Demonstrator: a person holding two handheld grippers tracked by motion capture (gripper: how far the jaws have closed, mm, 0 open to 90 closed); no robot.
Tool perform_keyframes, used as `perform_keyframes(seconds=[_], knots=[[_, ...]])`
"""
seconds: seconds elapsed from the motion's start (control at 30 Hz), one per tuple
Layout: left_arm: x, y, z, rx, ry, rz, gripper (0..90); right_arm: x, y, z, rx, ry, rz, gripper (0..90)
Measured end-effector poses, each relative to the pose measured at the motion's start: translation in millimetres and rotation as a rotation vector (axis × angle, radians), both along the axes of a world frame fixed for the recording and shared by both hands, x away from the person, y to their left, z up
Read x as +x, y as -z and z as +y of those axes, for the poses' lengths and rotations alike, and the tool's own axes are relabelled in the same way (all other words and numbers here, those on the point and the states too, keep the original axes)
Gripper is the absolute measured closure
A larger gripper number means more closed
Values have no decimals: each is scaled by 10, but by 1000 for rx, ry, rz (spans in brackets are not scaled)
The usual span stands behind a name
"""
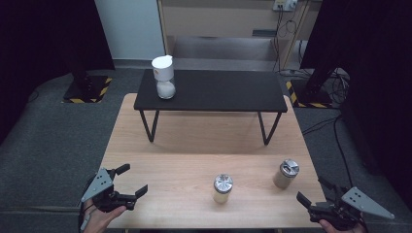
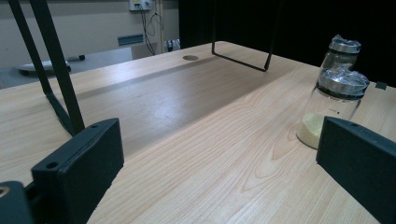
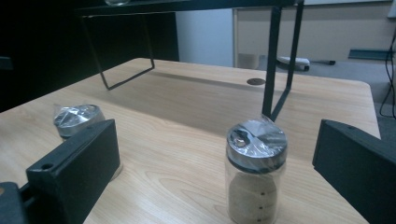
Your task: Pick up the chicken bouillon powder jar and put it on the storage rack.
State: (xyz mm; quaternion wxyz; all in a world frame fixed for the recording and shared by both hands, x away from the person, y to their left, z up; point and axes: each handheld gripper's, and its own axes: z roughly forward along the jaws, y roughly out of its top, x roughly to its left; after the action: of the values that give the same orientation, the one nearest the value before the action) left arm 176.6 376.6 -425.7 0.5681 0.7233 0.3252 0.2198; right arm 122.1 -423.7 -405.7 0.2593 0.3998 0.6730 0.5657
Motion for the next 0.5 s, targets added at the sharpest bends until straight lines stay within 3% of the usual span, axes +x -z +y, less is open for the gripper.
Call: perform_keyframes(seconds=[0.5], knots=[[1, 9, 1, 0, -7, 1, 0, 173, -340, 66, -39, -99, -12, 13]])
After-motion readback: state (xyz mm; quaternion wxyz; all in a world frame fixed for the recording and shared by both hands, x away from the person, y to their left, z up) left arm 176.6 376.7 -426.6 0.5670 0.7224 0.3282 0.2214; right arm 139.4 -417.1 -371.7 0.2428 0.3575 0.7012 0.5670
